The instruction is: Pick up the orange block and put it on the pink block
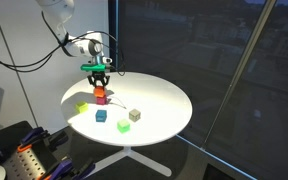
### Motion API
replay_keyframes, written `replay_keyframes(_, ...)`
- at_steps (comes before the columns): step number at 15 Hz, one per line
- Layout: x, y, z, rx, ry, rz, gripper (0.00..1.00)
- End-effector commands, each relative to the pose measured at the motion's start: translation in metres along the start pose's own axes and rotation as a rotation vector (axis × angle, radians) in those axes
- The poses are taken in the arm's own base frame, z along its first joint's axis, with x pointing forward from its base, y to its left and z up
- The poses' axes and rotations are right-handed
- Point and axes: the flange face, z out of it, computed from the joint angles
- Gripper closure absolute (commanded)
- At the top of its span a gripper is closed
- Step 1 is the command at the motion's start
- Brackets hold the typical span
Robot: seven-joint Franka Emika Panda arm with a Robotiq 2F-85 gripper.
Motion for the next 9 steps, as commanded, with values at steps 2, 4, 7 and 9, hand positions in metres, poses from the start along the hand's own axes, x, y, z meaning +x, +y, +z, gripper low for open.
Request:
replay_keyframes(2, 0.011, 0.000, -0.002, -0.019, -0.012, 0.021, 0.75)
replay_keyframes(4, 0.014, -0.001, 0.000, -0.021, -0.015, 0.023, 0.75)
replay_keyframes(7, 0.018, -0.003, 0.003, -0.029, -0.016, 0.034, 0.75)
replay_keyframes(9, 0.021, -0.005, 0.006, -0.038, -0.019, 0.043, 0.75)
